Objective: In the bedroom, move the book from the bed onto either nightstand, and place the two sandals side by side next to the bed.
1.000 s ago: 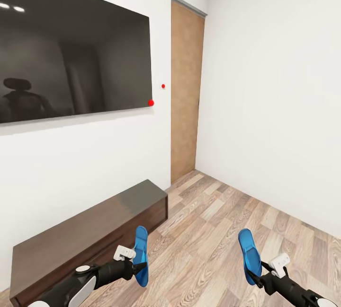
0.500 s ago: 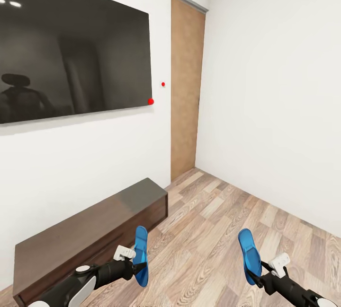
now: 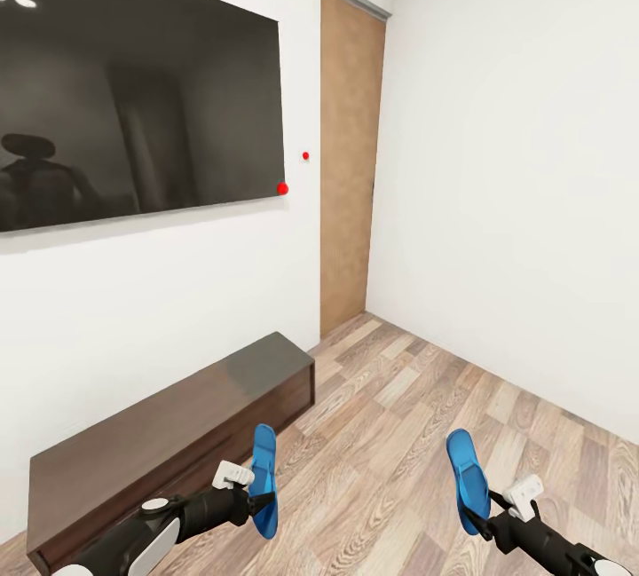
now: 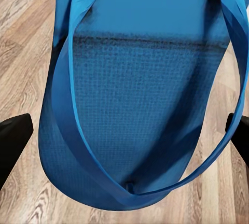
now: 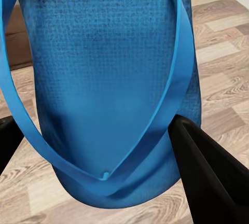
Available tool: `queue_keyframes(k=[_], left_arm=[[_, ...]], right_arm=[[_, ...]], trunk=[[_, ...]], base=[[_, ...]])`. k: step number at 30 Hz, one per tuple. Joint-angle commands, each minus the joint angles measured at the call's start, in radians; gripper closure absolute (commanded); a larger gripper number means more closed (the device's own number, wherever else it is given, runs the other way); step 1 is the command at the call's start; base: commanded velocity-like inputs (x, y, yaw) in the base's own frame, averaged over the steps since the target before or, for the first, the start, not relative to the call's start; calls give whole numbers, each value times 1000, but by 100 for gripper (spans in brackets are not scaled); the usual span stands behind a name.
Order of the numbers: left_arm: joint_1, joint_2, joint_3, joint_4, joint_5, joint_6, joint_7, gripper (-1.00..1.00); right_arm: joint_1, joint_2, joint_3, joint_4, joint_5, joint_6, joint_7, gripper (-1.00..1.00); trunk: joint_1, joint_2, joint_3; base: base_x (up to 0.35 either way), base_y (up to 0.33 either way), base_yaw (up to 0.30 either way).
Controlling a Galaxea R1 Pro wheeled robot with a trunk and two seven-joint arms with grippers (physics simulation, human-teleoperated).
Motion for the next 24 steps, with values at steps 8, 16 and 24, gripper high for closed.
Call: queue_keyframes(k=[8,16,24], left_arm=[[-1,1,-5,17,10,4,2,100],[-1,-12,-5,43,10,2,4,100],[-1,-13,-5,44,10,2,4,100]], right_arm=[[-1,1,-6,-1,9,-6,5,100],[-2,1,-6,-1,9,-6,5,100],[-1,1,-6,0,9,-6,5,100]], trunk=[[0,-1,-1],[0,-1,-4],[0,-1,-16]], base=[[0,0,0],[0,0,0],[0,0,0]])
